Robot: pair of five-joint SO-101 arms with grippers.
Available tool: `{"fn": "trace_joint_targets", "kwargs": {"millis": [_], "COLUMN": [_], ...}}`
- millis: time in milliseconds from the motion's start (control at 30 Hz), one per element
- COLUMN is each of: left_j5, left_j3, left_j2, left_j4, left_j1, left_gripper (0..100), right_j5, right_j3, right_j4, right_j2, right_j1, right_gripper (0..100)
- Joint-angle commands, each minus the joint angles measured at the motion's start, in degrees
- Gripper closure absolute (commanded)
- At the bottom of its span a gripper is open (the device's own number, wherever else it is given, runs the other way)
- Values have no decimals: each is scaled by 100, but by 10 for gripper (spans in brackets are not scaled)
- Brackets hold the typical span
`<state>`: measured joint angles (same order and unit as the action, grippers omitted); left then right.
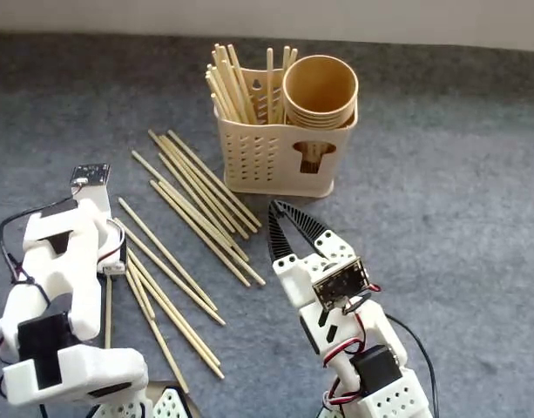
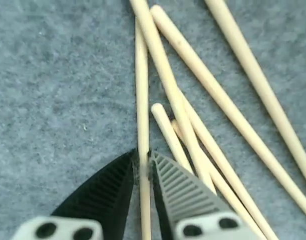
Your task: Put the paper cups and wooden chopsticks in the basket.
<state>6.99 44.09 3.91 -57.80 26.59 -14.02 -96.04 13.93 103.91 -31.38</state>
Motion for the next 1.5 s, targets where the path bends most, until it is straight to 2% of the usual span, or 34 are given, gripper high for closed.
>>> {"fn": "trace_joint_targets", "kwargs": {"millis": [0,367,633,867,1033,1467], "left_j5": [-35,-26,-44,-79,-554,-1626], "left_j3": [-251,-251,-576,-1446,-1877,-3881], "left_j2": [-31,497,1947,2413,2457,2448], "left_j4": [-18,-44,-1116,-1785,-1899,-1864], "left_j1": [57,84,-347,-637,-901,-2237], "left_gripper": [994,994,994,994,994,994], "right_j5": [-53,-53,-53,-53,-53,-53], "right_j3": [-585,-585,-585,-585,-585,-585], "right_j4": [22,22,22,22,22,22], "right_j2": [75,75,75,75,75,75], "right_j1": [-22,-22,-31,-31,-22,-22], "right_gripper": [992,992,992,992,992,992]}}
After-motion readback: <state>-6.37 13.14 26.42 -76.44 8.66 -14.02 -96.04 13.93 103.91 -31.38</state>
